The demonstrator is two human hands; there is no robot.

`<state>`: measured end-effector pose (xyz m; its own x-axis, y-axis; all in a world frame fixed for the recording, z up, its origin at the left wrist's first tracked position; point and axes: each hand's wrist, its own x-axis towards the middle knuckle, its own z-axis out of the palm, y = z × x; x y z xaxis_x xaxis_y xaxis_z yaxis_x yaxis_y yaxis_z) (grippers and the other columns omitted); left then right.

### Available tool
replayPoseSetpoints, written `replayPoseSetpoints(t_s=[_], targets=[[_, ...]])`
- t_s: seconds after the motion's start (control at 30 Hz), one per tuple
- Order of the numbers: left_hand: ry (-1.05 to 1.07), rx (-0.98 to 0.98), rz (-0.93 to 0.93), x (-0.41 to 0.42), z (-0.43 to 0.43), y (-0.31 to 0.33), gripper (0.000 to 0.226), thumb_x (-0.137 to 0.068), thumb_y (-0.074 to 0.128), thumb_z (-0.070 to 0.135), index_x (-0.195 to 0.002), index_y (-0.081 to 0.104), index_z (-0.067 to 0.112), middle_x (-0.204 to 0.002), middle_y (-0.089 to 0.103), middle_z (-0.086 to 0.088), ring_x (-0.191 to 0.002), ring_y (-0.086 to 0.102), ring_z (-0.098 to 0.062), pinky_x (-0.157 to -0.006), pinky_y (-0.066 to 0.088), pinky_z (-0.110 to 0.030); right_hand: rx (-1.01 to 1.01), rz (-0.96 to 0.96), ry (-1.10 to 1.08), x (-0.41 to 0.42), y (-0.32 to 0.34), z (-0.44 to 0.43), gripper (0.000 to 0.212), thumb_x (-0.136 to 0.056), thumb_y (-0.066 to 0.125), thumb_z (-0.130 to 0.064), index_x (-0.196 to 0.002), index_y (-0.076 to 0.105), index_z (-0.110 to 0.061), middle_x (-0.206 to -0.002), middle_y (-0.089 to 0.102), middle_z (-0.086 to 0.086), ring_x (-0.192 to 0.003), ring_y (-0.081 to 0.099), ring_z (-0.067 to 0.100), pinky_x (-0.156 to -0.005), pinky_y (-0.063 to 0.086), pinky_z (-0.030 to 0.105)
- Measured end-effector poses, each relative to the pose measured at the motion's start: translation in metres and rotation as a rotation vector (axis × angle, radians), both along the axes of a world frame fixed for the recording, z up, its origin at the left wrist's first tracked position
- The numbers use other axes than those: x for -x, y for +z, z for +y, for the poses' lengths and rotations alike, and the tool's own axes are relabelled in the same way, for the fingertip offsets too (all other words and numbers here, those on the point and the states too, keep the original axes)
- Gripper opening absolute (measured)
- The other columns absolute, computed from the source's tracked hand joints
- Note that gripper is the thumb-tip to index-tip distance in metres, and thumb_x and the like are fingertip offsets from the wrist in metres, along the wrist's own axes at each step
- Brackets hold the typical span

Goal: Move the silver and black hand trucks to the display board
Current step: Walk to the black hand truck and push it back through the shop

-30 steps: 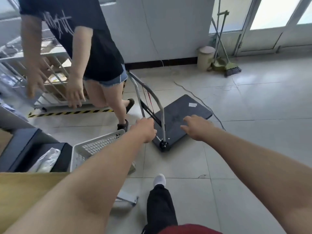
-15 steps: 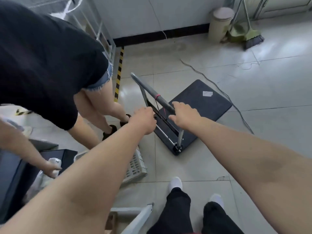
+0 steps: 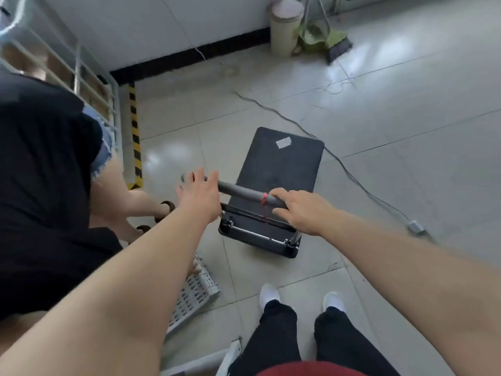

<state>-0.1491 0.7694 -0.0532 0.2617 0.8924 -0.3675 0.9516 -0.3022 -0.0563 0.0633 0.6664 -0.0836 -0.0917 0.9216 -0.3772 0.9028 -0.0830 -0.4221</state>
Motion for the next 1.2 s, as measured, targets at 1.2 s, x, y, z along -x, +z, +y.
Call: replayPoseSetpoints(t_s=[1.2], targets=[[-0.732,0.501,0.171,-0.200,-0.296,-0.007,0.029,-0.085,0.063,0.031,-0.106,0.050,0.014,-0.106,0.061,-0.007,-0.097,0.059,-0.027,-0.079,0.045,-0.035,0.015,-0.151,-0.452,-0.171,-0.001,-0.398,0.037,-0.094,0.044,-0.042,-0.130,0.039,-0.047,-0.105,0.054,0.004,-0.104,0.048,0.024,-0.095,0.039,0.038]])
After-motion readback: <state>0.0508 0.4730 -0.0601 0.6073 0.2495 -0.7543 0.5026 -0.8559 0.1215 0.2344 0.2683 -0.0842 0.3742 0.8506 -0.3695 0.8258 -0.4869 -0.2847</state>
